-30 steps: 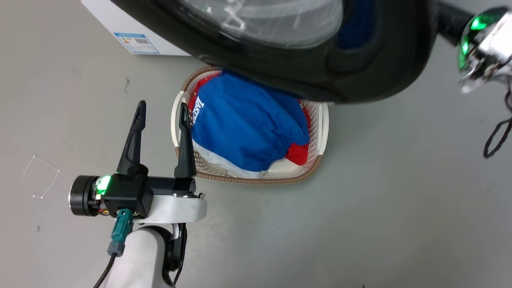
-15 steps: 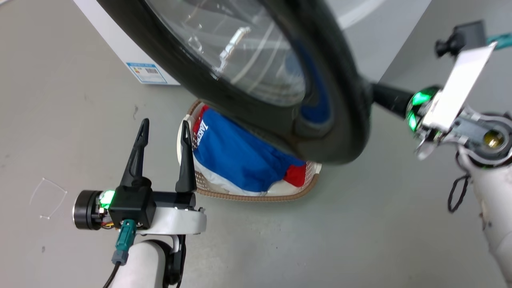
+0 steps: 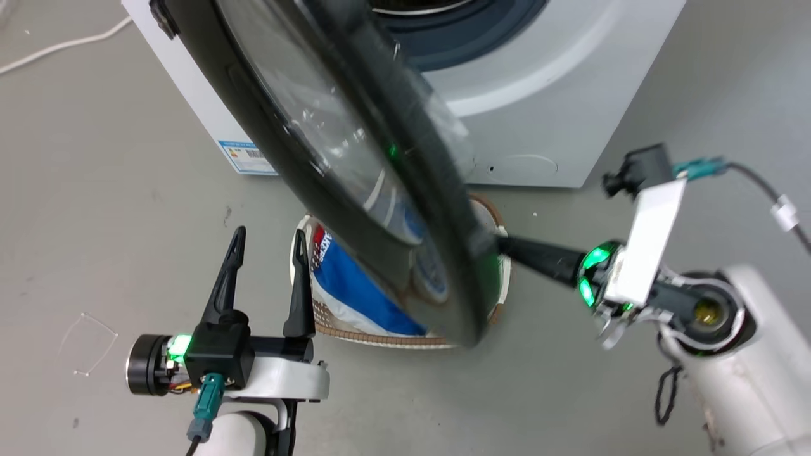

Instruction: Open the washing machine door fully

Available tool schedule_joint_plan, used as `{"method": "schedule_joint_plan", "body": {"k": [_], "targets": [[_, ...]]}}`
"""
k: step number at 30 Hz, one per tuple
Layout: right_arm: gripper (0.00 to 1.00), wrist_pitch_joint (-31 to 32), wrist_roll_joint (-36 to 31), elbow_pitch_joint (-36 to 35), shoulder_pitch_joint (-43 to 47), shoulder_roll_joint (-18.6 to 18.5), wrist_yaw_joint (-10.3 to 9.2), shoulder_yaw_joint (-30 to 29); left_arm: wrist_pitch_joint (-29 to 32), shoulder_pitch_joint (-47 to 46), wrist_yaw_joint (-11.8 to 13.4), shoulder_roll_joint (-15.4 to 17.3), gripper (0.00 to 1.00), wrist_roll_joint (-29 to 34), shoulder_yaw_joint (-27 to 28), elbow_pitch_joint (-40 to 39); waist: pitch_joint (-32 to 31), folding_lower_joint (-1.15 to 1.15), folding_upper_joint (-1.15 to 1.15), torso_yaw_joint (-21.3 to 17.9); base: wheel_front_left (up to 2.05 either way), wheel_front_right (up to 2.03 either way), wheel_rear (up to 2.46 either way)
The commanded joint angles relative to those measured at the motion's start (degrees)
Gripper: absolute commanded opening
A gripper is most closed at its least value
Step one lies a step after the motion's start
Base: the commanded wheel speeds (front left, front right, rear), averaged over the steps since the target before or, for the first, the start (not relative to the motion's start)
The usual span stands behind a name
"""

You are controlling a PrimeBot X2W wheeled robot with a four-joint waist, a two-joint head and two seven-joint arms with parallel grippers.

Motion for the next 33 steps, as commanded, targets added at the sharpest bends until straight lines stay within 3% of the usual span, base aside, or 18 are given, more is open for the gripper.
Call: {"method": "schedule_joint_plan", "body": {"k": [1, 22, 33], "targets": [[0.00, 0.40, 0.21, -0.64, 2.04, 1.03, 0.16, 1.00, -0.16, 0.83, 0.30, -0.08, 1.00, -0.11, 0.07, 0.12, -1.16, 0.01, 0.00, 0.18, 0.00, 0.00, 0.00], [0.00, -1.67, 1.26, 0.09, 11.67, 7.42, 0.17, 2.24, -0.16, 4.90, 0.22, -0.07, 1.00, -0.03, 0.39, 1.23, -6.90, 0.01, 0.00, 0.08, 0.00, 0.00, 0.00], [0.00, -8.90, 2.04, -3.82, 20.40, 7.60, 0.16, -5.82, -0.16, 9.14, -0.01, -0.07, 1.00, 0.41, 1.06, 2.21, -13.45, 0.01, 0.00, -1.32, 0.00, 0.00, 0.00]]}}
